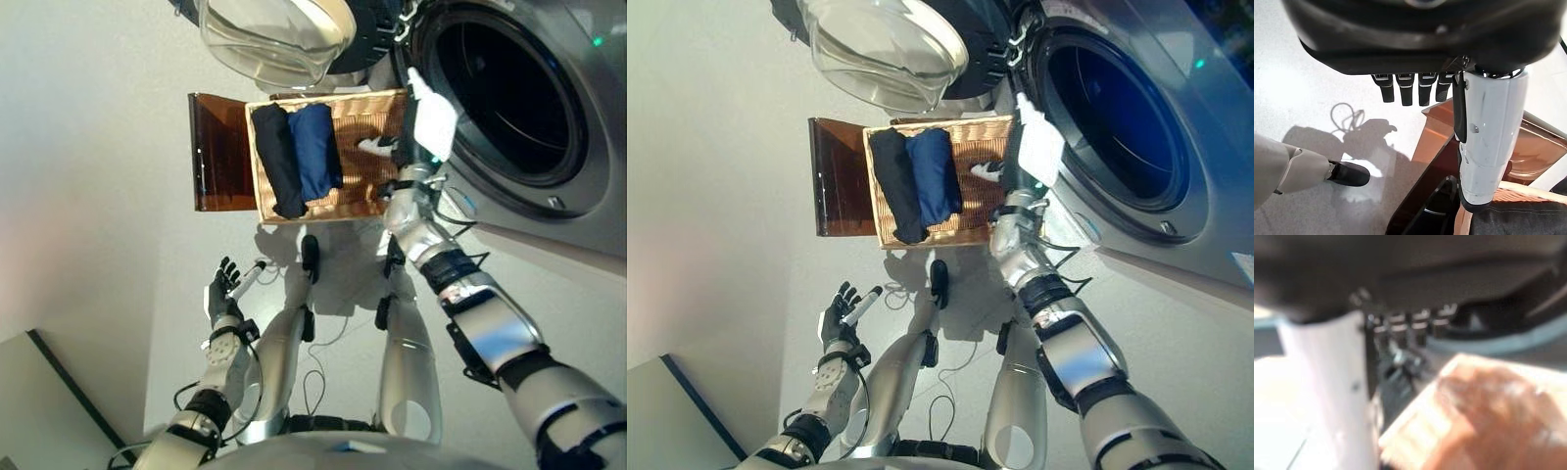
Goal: Pick up the clothes and place them into the washing machine
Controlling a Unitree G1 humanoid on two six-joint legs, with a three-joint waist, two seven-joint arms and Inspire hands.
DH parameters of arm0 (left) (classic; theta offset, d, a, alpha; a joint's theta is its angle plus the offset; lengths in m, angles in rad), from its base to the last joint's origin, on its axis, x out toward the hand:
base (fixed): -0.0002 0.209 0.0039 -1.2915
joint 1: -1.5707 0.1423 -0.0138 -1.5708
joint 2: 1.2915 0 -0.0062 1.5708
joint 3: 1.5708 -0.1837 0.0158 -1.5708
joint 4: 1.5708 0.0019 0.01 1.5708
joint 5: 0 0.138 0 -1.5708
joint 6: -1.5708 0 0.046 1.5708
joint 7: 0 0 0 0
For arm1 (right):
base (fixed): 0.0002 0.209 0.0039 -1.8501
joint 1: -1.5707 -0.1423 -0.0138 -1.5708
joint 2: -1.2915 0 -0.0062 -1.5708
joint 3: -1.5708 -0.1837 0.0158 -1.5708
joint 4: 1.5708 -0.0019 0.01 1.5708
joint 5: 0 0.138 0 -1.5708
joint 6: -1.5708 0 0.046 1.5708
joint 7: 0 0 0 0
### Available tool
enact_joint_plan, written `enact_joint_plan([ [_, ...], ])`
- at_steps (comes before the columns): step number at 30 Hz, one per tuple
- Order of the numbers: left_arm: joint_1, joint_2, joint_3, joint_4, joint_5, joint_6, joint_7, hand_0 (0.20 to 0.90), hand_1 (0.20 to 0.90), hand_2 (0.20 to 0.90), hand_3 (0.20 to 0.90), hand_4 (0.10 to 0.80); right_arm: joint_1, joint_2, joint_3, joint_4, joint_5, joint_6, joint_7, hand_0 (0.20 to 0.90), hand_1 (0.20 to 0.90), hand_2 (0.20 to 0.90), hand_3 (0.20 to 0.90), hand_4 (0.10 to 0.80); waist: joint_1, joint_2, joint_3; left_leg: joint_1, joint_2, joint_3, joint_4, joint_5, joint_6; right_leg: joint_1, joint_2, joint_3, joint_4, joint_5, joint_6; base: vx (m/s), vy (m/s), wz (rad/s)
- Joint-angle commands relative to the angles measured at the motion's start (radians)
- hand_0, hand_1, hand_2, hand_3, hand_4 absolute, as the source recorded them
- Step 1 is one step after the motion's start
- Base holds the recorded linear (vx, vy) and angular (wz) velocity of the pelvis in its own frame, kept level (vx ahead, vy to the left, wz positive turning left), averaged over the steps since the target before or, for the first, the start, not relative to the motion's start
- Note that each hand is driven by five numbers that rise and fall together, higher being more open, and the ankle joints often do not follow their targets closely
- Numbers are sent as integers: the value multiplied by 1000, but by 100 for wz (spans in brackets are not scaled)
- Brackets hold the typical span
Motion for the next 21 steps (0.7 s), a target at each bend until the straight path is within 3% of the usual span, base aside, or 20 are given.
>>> enact_joint_plan([
  [1, -17, 41, 30, 19, 15, -48, 42, 900, 900, 900, 900, 800, -106, 39, 32, -31, 6, -100, -8, 900, 900, 900, 900, 800, 20, 10, -5, -1, -8, 15, -8, -19, -100, 3, 42, 30, 117, -136, -14, -7, 1, 6],
  [9, -8, 76, 15, -26, 27, -46, 51, 900, 900, 900, 900, 800, -160, 141, 76, 68, 133, -151, 64, 900, 900, 900, 900, 800, 50, 10, -5, -34, -6, 2, -8, -8, -104, -22, 38, 11, 118, -132, -16, -9, -2, 7],
  [21, 2, 125, -17, -145, 37, -55, 56, 900, 900, 900, 900, 800, -271, 169, 64, 252, 249, -168, 89, 900, 900, 900, 900, 800, 101, 32, -5, -108, -9, -26, -8, 7, -109, -91, 23, -18, 140, -137, -12, -12, 0, 12],
])
